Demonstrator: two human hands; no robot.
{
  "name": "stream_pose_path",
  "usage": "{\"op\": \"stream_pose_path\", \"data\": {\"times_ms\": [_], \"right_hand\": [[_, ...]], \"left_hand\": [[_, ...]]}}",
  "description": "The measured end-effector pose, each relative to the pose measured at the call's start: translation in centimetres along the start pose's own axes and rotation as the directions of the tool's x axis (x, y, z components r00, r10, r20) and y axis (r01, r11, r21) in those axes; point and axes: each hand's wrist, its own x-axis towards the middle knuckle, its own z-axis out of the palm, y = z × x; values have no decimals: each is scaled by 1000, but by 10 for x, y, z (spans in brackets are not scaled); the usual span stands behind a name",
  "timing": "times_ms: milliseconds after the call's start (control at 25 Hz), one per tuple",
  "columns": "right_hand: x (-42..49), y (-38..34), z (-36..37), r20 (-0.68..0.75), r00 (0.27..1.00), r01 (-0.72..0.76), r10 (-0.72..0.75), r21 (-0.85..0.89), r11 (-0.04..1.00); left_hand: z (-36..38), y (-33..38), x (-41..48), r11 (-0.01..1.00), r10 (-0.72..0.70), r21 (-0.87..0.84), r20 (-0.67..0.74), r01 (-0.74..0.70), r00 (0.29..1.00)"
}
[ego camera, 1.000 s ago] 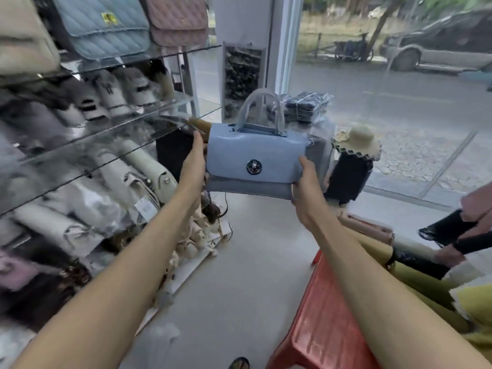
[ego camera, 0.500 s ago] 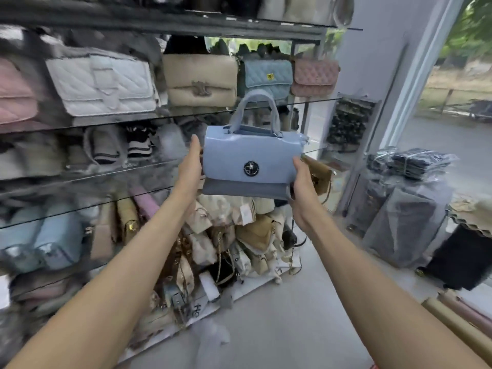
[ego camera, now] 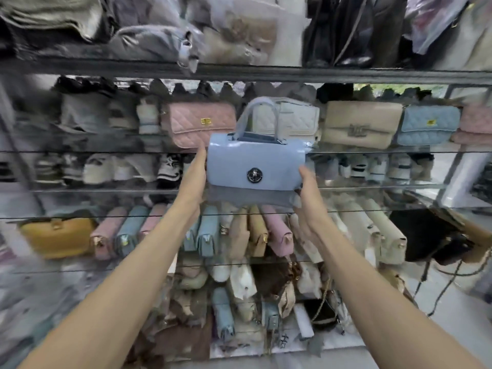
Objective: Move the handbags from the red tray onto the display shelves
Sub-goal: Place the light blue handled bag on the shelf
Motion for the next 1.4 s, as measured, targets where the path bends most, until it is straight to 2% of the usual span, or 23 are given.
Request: {"op": "stream_pose_path", "data": {"times_ms": [240,480,920,1040,1160,1400], "right_hand": [[1,7,142,145,989,-11,9,16,1000],[22,7,229,276,961,25,-31,22,999],[99,1,323,398,914,54,-78,71,996],[109,3,341,422,903,49,-78,79,996],[133,13,364,375,917,102,-134,103,989],[163,20,398,309,947,64,-90,94,994]], "left_hand": [[-136,27,28,999,22,33,-139,-18,990],[-206,49,56,997,62,48,-227,-52,972],[-259,67,127,992,120,67,-341,-103,933],[-268,68,146,993,115,74,-334,-95,936],[-279,69,176,993,119,65,-325,-103,938],[-299,69,238,994,106,39,-252,-99,962]]}}
